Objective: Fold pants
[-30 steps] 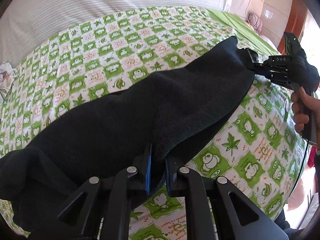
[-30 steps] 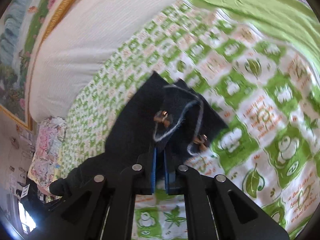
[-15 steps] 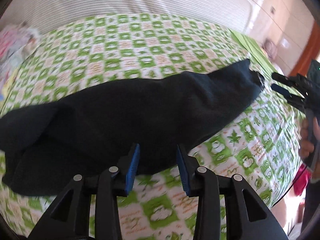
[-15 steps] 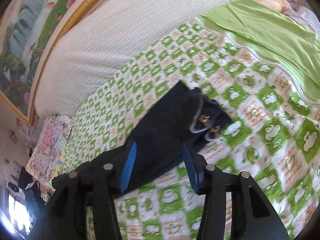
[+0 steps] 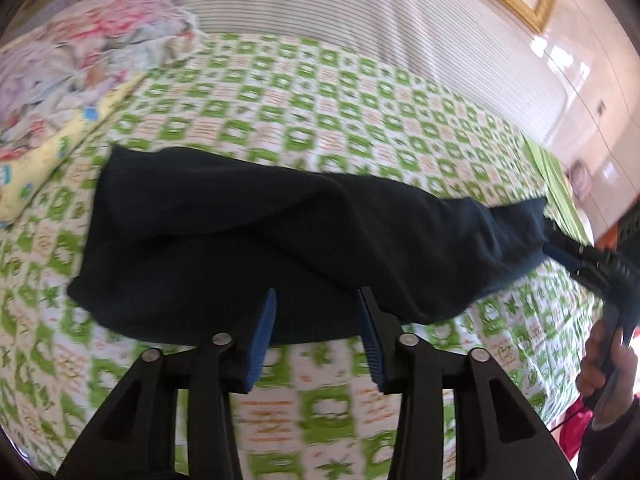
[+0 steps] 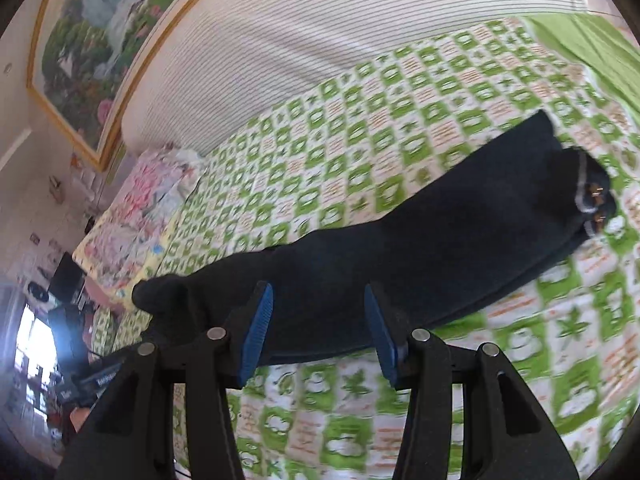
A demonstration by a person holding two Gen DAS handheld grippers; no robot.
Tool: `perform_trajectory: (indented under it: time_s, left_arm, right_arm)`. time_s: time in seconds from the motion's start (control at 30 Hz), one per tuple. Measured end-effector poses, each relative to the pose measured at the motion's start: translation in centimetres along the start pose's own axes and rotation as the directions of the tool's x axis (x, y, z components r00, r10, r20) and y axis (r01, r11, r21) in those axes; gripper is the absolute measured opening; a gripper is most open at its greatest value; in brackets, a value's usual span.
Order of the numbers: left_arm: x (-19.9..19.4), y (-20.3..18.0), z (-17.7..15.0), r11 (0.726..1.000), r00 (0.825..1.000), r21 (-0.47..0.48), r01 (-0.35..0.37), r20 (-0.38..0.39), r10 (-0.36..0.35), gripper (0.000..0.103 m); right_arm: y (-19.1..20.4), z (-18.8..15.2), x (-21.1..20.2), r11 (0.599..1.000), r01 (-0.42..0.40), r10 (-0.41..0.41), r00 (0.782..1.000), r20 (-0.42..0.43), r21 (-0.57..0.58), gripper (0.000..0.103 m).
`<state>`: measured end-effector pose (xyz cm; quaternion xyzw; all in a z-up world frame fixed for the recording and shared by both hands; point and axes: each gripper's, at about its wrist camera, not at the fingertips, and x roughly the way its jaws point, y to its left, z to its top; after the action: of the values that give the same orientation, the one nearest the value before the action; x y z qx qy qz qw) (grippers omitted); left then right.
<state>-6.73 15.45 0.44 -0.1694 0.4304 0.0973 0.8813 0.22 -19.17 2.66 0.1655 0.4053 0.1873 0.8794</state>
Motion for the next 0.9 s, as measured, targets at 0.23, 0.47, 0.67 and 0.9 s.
perform_trajectory:
  time_s: [0.23, 0.47, 0.67, 0.9]
  left_arm:
    - [-1.8, 4.1, 0.2, 0.995, 0.997, -0.082, -0.053, 0.044, 0.057, 0.048]
    - [-2.2, 7.8, 0.8, 0.982, 0.992, -0.158, -0.103, 0.061, 0.114, 0.058]
    - [-2.0, 9.6, 2.6, 0.979, 0.986, -0.166, -0.122, 0.092, 0.138, 0.064]
    - [0.5, 10.2, 4.5, 0.987, 0.993, -0.135, -0.087, 0.064, 0.096, 0.063]
  right_arm:
    - [4.7, -1.7, 3.8, 0.995, -0.063, 0.055, 0.994, -0.091, -0.081, 0.05]
    - [8.8, -3.2, 7.3, 0.98, -0.119, 0.092, 0.981, -0.168, -0.161, 0.064]
    - [12.0, -4.1, 11.0, 0.96, -0.153, 0.094, 0.965, -0.245, -0.234, 0.064]
    - [15.1, -5.6, 14.8, 0.928, -0.159, 0.055, 0.954, -0.296, -0.338, 0.064]
